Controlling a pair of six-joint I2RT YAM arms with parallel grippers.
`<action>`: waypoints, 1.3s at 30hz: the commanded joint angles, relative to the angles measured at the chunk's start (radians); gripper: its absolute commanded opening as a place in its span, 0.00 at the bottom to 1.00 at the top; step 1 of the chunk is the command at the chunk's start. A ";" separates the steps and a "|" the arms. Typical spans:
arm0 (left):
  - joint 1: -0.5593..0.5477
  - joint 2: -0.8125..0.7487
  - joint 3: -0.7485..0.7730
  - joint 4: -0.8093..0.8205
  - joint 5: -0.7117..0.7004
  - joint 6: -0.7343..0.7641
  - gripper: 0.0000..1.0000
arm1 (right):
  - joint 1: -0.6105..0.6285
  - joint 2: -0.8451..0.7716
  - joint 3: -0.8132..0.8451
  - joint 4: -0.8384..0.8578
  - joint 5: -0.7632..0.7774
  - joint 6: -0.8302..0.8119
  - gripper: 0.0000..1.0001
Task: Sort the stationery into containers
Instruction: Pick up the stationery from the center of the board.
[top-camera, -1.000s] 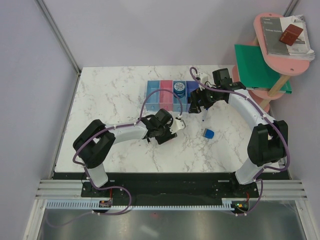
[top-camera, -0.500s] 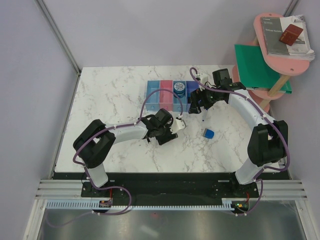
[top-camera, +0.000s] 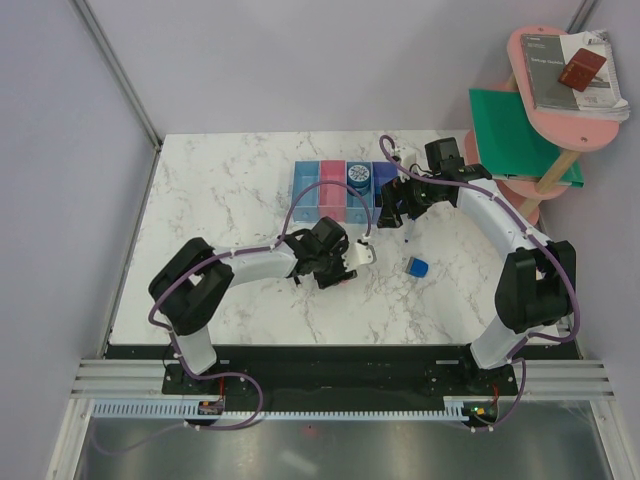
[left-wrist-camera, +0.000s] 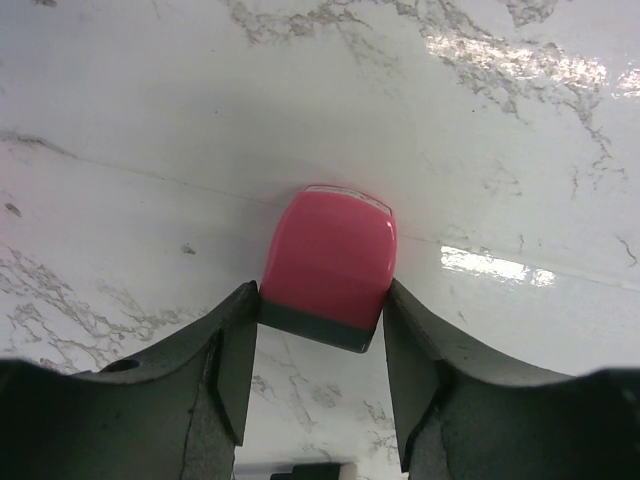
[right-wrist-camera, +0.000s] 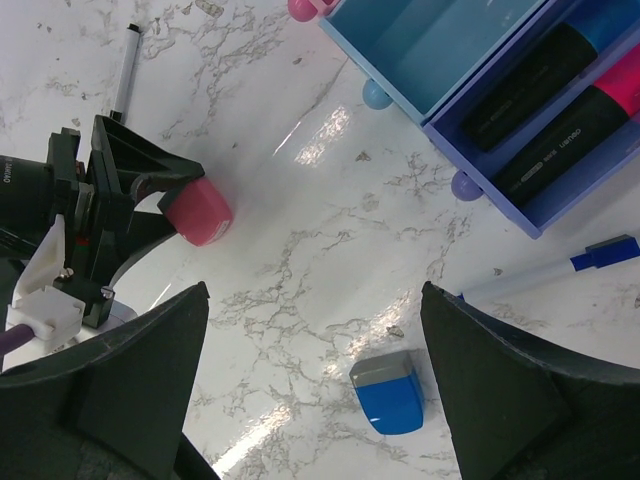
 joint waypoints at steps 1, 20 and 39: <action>-0.004 0.039 0.020 0.004 0.020 0.059 0.39 | 0.001 -0.031 0.001 0.001 -0.001 -0.001 0.94; -0.004 -0.166 0.022 0.015 -0.090 -0.035 0.02 | -0.093 0.050 0.045 -0.009 -0.263 0.098 0.95; -0.004 -0.219 0.134 0.064 -0.188 -0.073 0.02 | -0.088 0.208 0.087 -0.002 -0.638 0.152 0.85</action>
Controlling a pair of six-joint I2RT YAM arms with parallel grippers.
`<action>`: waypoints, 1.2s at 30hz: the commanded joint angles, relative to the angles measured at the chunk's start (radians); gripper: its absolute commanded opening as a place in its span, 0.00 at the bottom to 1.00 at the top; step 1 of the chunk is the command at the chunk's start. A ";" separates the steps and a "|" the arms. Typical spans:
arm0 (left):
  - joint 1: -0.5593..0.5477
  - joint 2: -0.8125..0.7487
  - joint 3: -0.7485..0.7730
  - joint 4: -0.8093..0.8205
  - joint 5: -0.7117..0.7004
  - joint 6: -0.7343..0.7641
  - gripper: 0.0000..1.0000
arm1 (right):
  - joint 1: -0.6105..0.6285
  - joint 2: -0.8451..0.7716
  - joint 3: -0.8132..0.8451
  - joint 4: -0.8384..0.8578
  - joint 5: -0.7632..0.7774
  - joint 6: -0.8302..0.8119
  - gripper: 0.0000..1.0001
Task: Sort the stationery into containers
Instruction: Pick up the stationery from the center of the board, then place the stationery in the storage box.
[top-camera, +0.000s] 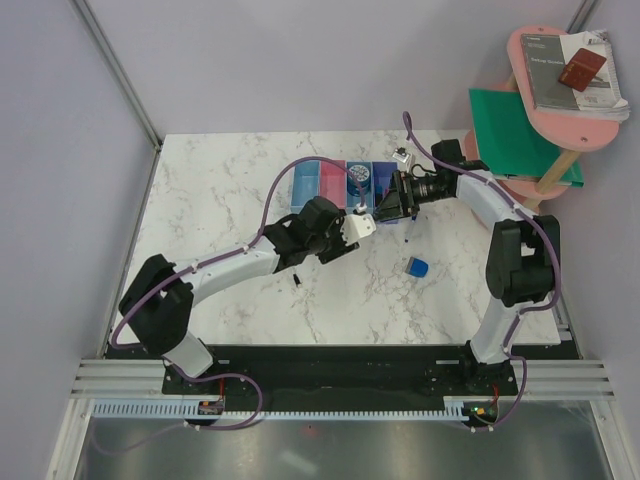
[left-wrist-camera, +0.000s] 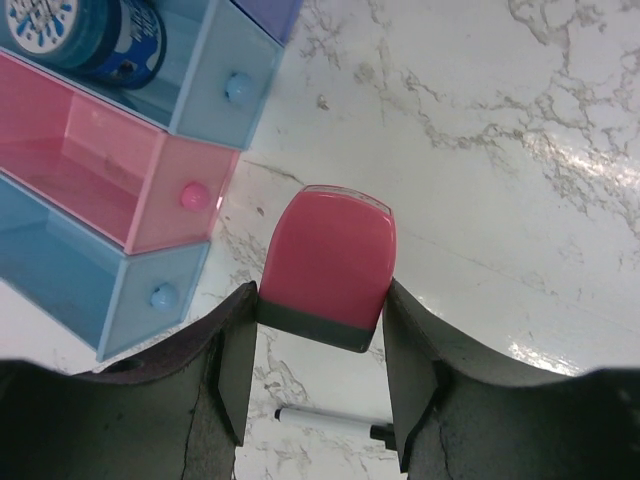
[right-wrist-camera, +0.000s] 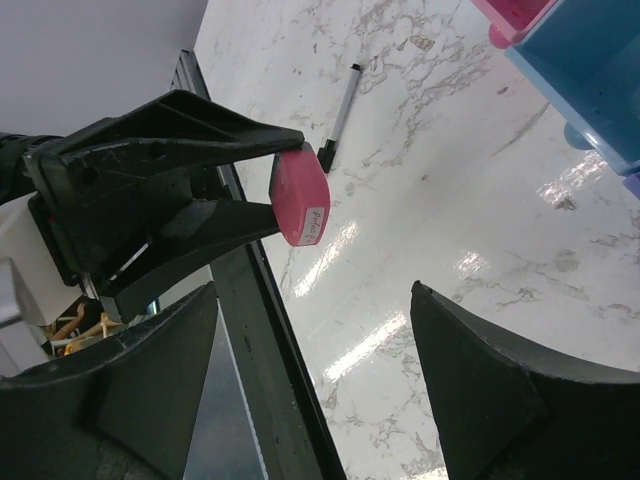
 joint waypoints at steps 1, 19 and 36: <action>-0.006 -0.023 0.077 0.057 -0.024 -0.040 0.02 | 0.009 0.034 0.030 0.010 -0.103 -0.005 0.85; -0.043 0.015 0.168 0.030 -0.016 -0.066 0.02 | 0.101 0.061 0.051 0.009 -0.105 -0.018 0.78; -0.053 0.037 0.156 0.034 -0.032 -0.055 0.16 | 0.103 0.040 0.042 0.009 -0.095 -0.018 0.00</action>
